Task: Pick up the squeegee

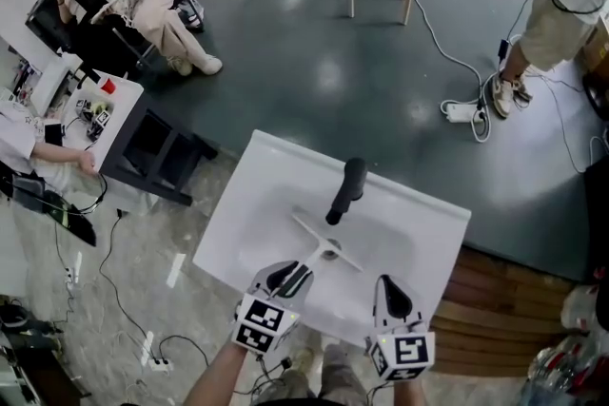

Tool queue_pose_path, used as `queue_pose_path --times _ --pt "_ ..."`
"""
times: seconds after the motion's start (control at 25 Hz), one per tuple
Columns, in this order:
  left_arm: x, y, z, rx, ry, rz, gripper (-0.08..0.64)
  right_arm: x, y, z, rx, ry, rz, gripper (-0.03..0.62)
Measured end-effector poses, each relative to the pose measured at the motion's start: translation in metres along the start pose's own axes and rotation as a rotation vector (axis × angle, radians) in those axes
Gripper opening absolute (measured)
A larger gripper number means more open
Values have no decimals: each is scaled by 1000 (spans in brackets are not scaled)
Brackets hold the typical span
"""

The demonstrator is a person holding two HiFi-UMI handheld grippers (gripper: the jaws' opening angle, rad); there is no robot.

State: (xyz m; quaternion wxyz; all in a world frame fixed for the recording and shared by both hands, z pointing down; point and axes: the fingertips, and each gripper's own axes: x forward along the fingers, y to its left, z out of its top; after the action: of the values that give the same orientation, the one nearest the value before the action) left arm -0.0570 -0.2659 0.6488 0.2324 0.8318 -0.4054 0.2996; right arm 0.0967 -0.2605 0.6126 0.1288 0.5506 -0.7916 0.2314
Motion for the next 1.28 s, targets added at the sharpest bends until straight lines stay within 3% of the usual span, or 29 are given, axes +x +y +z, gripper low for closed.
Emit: queue_pose_path --times 0.2,0.4,1.08,1.28 --pt "26 3 -18 9 99 -18 181 4 -9 -12 8 16 3 -2" --pt "47 9 -34 32 181 -25 212 11 -11 -8 20 28 -6 -2" --pt "96 21 -79 45 387 -34 208 28 -30 -27 63 73 -17 -2" --pt "97 23 -83 49 419 -9 136 29 -33 -34 73 83 -17 -2"
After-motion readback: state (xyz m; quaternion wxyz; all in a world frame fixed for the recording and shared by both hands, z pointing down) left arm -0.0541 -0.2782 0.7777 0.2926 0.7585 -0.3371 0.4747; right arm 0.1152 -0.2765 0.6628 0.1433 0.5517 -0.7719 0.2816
